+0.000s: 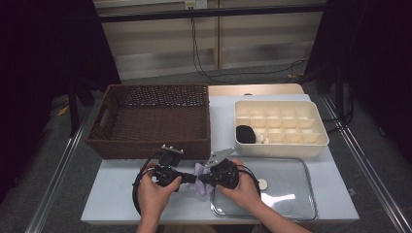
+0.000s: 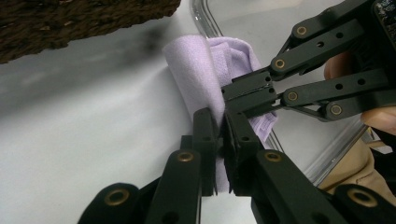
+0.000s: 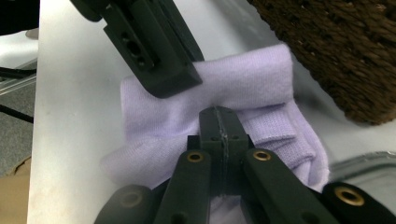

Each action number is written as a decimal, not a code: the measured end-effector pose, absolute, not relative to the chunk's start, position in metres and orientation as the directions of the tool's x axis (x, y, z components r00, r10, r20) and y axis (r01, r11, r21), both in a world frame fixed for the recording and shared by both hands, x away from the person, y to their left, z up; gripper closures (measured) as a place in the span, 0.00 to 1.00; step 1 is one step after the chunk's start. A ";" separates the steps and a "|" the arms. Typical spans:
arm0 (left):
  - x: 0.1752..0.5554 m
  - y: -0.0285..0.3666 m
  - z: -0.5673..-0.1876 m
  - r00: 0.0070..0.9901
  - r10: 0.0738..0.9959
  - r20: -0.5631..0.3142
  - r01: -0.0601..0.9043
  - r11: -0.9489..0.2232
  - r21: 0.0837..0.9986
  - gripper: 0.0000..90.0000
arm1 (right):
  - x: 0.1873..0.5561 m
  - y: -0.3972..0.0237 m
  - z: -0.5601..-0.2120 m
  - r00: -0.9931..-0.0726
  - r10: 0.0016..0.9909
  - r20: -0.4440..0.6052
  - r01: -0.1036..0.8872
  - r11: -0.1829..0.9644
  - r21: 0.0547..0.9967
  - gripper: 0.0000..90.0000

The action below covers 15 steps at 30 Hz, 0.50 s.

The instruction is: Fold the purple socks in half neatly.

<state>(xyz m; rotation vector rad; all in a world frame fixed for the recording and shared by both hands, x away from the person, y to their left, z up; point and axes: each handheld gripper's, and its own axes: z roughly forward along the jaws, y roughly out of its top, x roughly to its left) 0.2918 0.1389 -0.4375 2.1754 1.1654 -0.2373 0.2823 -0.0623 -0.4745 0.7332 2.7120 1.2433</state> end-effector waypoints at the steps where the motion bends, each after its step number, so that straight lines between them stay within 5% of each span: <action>1: 0.292 0.140 -0.436 0.596 0.676 -0.434 0.791 -0.403 0.460 0.93 | 0.283 -0.060 -0.474 -0.881 0.454 0.136 0.399 0.556 0.729 1.00; 15: 0.291 0.144 -0.434 0.584 0.691 -0.425 0.799 -0.398 0.451 0.92 | 0.284 -0.048 -0.476 -0.883 0.443 0.156 0.403 0.543 0.737 0.99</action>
